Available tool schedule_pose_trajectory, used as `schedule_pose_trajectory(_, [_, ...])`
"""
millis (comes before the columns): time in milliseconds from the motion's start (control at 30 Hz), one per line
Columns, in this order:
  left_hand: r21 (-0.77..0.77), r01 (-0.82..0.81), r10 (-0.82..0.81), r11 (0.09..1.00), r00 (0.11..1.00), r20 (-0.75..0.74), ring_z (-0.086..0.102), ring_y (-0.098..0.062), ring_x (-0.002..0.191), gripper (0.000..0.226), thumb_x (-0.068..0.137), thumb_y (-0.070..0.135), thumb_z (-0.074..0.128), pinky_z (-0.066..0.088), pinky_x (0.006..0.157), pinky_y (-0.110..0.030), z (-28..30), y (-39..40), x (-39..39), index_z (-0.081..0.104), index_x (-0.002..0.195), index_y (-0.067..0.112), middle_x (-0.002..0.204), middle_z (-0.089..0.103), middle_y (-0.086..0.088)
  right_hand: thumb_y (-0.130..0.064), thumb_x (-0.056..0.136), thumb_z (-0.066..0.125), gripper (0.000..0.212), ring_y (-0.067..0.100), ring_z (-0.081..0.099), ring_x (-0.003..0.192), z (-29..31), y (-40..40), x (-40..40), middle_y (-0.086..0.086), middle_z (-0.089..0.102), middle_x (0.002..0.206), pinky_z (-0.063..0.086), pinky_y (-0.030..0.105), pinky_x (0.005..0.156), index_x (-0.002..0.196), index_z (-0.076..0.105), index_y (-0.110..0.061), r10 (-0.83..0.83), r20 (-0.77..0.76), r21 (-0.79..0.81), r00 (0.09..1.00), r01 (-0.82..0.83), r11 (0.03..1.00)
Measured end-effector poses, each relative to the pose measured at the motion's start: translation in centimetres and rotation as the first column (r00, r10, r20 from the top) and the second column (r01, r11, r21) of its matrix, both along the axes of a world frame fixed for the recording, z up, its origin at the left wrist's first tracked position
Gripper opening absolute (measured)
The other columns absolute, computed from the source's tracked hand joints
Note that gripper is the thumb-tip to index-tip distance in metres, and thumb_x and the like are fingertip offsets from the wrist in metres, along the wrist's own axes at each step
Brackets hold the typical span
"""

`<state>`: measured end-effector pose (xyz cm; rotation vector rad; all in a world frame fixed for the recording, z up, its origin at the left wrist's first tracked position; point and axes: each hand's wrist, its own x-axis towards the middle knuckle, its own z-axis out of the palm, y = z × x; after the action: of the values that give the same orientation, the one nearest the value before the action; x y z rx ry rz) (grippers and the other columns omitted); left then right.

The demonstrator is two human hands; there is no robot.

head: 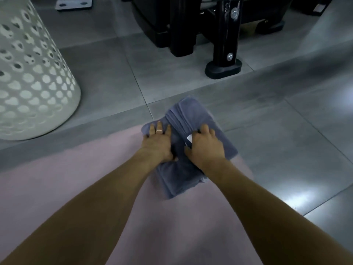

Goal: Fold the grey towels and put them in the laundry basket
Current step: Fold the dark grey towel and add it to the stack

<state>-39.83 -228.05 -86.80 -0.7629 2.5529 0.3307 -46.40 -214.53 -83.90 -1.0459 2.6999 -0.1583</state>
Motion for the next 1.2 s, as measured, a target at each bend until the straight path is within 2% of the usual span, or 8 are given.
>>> schedule_pose_trajectory(133, [0.009,-0.007,0.007,1.000,0.999,-0.043,-0.014,-0.032,0.148,0.124,0.071,0.055,0.076,0.012,0.120,-0.048,0.0,0.1,0.4,-0.010,0.154,0.023,0.160,-0.019,-0.008,-0.037,0.088,0.057,0.030,0.037,0.046,0.109,0.4,1.0,-1.7,0.015,0.052,0.117,0.040,0.043,0.091,0.097,0.068,-0.010,-0.073,-0.093,-0.242,0.993,0.049,0.969])
schedule_pose_trajectory(267, [0.066,-0.005,0.020,0.998,0.972,-0.235,0.010,-0.034,0.147,0.112,0.070,0.056,0.073,0.022,0.117,-0.046,-0.2,-0.1,0.4,0.007,0.155,0.023,0.160,0.010,-0.014,-0.022,0.089,0.058,0.031,0.042,0.047,0.113,-1.0,4.3,-3.3,0.017,0.051,0.126,0.047,0.049,0.094,0.116,0.066,-0.010,-0.051,0.002,-0.302,0.999,0.049,0.952])
schedule_pose_trajectory(367, [0.345,-0.053,0.259,0.937,0.767,-0.587,0.053,-0.029,0.122,0.085,0.076,0.056,0.059,0.044,0.103,-0.043,0.4,0.4,-0.8,0.025,0.148,0.026,0.138,0.051,-0.006,-0.021,0.083,0.067,0.041,0.041,0.055,0.115,-2.2,6.0,-3.8,0.018,0.059,0.128,0.044,0.037,0.102,0.121,0.065,-0.005,0.099,0.046,-0.418,0.994,-0.071,0.906])
schedule_pose_trajectory(500, [0.646,-0.205,0.625,0.735,0.572,-0.530,0.055,-0.020,0.115,0.074,0.086,0.044,0.066,0.048,0.097,-0.034,1.7,2.8,-4.3,0.026,0.146,0.029,0.126,0.055,0.003,-0.021,0.088,0.067,0.034,0.029,0.050,0.127,-2.3,6.8,-3.9,0.013,0.055,0.137,0.028,0.022,0.107,0.120,0.068,-0.009,0.062,0.131,-0.496,0.989,0.011,0.869])
schedule_pose_trajectory(633, [0.477,-0.199,0.493,0.856,0.593,-0.637,0.050,-0.023,0.118,0.055,0.089,0.010,0.060,0.034,0.090,-0.018,2.2,3.3,-6.6,0.042,0.139,0.021,0.132,0.049,-0.011,-0.034,0.093,0.055,0.043,0.036,0.034,0.138,-4.1,7.3,-1.7,0.016,0.033,0.153,0.028,0.038,0.115,0.131,0.059,-0.014,-0.041,0.098,-0.453,0.994,0.081,0.888])
schedule_pose_trajectory(867, [0.363,-0.343,0.499,0.866,0.608,-0.617,0.055,-0.032,0.108,0.046,0.086,0.006,0.058,0.047,0.086,-0.035,0.7,2.6,-5.5,0.045,0.130,0.013,0.125,0.050,-0.017,-0.043,0.101,0.026,0.058,0.026,0.009,0.149,-6.7,9.3,1.0,0.008,0.017,0.160,0.007,0.039,0.121,0.150,0.032,-0.013,0.184,-0.195,-0.282,0.963,-0.235,0.930])
schedule_pose_trajectory(1033, [-0.119,-0.126,0.003,0.985,0.699,-0.715,0.013,-0.038,0.145,0.082,0.086,0.006,0.061,0.025,0.116,-0.045,1.4,3.5,-4.2,0.014,0.153,0.013,0.158,0.007,-0.021,-0.041,0.101,0.025,0.056,0.025,0.011,0.149,-6.8,10.3,-0.3,0.007,0.019,0.160,0.017,0.045,0.119,0.150,0.031,-0.012,0.237,-0.186,-0.284,0.953,-0.283,0.916])
schedule_pose_trajectory(1200, [-0.409,0.261,-0.423,0.874,0.823,-0.378,-0.007,-0.034,0.148,0.070,0.096,0.021,0.042,-0.003,0.119,-0.051,-0.2,3.1,-3.9,0.004,0.155,0.017,0.161,-0.008,-0.014,-0.033,0.102,0.029,0.050,0.023,0.019,0.147,-6.6,10.0,-0.1,0.007,0.027,0.157,0.020,0.043,0.118,0.144,0.041,-0.010,0.178,-0.201,-0.408,0.963,-0.247,0.879])
